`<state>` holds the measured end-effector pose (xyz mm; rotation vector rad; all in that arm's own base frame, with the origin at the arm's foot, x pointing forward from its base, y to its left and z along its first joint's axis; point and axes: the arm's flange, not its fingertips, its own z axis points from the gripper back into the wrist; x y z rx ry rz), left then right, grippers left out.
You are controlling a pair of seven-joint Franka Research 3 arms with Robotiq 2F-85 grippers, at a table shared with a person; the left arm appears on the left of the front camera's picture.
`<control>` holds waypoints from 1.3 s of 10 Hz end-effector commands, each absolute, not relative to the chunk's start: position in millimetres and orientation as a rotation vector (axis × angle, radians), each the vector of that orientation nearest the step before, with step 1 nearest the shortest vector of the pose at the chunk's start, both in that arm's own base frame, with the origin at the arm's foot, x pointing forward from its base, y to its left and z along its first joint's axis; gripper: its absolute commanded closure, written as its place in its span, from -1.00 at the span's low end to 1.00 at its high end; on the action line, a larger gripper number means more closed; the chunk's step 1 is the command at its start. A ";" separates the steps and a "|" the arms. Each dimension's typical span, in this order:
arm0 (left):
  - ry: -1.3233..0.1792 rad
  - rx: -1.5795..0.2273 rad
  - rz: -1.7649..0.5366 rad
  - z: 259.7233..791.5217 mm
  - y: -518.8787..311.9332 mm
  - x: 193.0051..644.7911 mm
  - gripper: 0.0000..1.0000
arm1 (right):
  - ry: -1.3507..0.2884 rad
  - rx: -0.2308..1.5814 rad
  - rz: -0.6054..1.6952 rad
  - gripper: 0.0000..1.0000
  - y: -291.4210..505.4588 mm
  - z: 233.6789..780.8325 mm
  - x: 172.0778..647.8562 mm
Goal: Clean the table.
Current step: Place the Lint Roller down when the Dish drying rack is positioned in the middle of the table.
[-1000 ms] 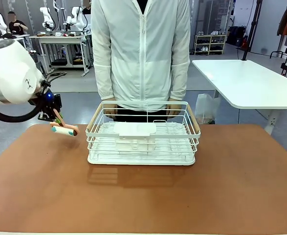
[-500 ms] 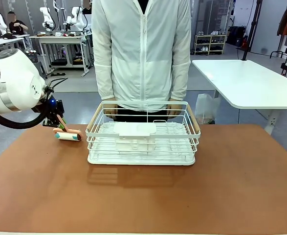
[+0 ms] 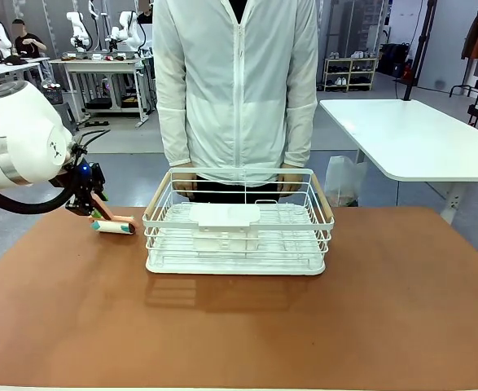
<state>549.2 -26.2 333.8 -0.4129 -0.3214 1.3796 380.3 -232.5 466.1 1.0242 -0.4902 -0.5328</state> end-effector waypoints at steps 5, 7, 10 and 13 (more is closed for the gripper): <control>-0.206 -0.248 1.419 348.3 -36.3 525.2 -1.00 | -0.507 1.037 -0.518 -1.00 -231.3 466.5 378.7; -0.198 -0.229 1.425 352.1 -35.1 526.3 -1.00 | -0.507 1.037 -0.518 -1.00 -231.3 466.5 378.7; -0.188 -0.228 1.436 352.5 -34.3 528.4 -1.00 | -0.507 1.037 -0.518 -1.00 -231.3 466.5 378.7; -0.162 -0.233 1.439 349.7 -31.1 529.7 -1.00 | -0.507 1.037 -0.518 -1.00 -231.3 466.5 378.7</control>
